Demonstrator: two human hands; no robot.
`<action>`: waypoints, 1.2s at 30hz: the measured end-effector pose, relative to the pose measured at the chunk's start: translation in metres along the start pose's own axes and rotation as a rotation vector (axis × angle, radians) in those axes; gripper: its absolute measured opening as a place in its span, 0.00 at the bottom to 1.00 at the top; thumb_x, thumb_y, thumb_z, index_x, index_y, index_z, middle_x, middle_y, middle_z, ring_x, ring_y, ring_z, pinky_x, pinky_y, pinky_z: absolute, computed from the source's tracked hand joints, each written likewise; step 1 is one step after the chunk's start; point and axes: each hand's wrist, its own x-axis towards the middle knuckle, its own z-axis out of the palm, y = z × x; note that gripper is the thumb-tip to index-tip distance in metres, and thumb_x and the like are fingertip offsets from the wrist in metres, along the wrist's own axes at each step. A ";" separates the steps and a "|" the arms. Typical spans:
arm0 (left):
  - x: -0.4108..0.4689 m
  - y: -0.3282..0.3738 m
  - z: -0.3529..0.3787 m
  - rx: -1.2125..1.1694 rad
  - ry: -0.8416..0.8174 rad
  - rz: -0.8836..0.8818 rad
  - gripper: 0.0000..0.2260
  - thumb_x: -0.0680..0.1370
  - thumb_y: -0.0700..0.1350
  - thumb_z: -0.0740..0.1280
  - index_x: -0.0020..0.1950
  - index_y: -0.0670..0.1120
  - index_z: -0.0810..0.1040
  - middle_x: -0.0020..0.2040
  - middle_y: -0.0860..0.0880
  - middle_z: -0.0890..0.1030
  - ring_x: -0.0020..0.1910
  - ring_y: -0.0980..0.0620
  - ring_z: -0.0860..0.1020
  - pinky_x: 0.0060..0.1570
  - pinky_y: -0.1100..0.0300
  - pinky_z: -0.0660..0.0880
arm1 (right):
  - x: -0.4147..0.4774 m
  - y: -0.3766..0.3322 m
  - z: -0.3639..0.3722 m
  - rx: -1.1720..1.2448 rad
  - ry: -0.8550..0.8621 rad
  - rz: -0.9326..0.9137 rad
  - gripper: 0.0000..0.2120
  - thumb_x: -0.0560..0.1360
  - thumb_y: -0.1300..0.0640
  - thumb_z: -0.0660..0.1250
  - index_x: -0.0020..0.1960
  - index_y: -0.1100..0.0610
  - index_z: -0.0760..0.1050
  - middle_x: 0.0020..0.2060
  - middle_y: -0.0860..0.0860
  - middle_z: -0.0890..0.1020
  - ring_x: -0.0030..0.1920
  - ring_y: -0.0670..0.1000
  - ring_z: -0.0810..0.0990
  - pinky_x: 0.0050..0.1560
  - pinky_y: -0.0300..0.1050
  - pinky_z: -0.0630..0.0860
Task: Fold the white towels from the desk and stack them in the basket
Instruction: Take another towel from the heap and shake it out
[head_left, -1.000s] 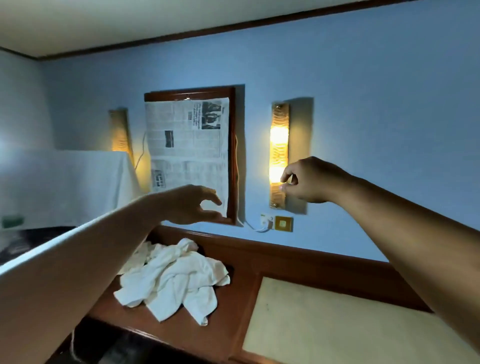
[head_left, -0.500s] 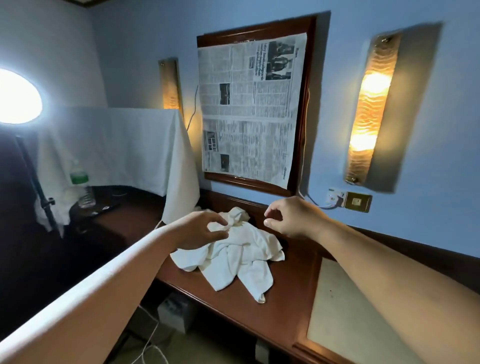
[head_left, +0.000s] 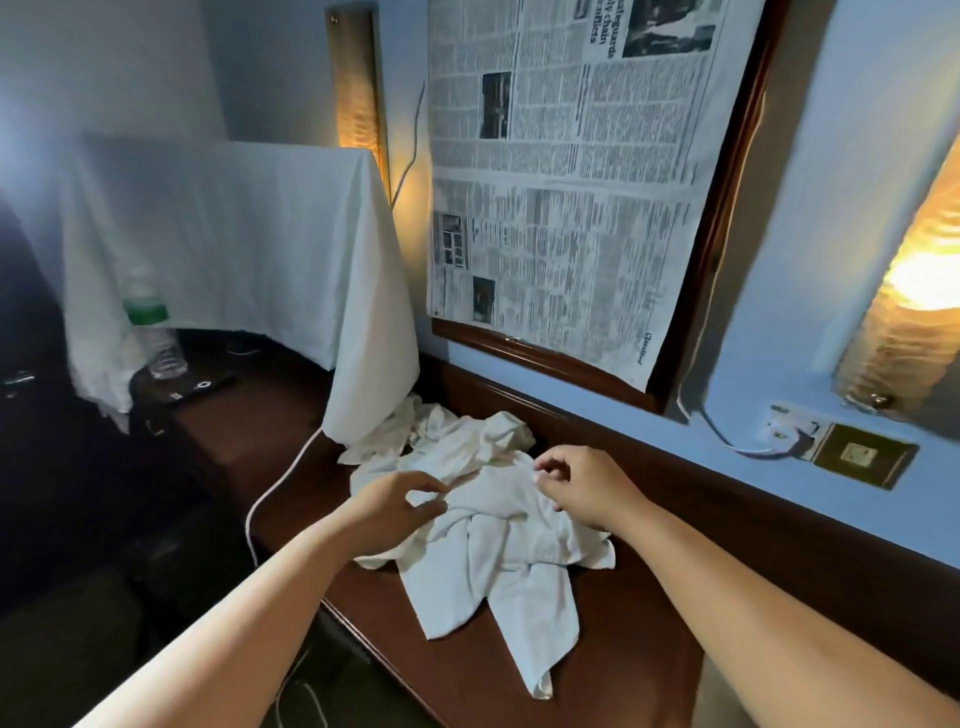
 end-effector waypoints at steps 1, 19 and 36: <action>0.008 -0.007 0.004 -0.007 0.016 -0.011 0.13 0.80 0.55 0.68 0.64 0.55 0.79 0.47 0.62 0.77 0.41 0.63 0.75 0.46 0.66 0.70 | 0.009 0.007 0.005 0.020 -0.005 0.004 0.06 0.76 0.52 0.69 0.52 0.48 0.81 0.36 0.48 0.83 0.37 0.45 0.83 0.49 0.51 0.82; 0.288 -0.110 0.087 0.030 -0.080 -0.061 0.21 0.79 0.54 0.68 0.69 0.46 0.74 0.65 0.47 0.77 0.61 0.48 0.77 0.57 0.60 0.71 | 0.140 0.089 0.052 0.187 0.040 0.369 0.08 0.80 0.50 0.66 0.58 0.43 0.78 0.49 0.40 0.82 0.40 0.40 0.83 0.41 0.34 0.75; 0.366 -0.159 0.121 0.373 -0.264 0.259 0.07 0.77 0.48 0.61 0.40 0.49 0.67 0.42 0.51 0.69 0.42 0.46 0.75 0.45 0.55 0.68 | 0.215 0.106 0.157 0.139 0.025 0.590 0.13 0.78 0.47 0.67 0.62 0.44 0.77 0.52 0.40 0.78 0.45 0.40 0.79 0.50 0.37 0.77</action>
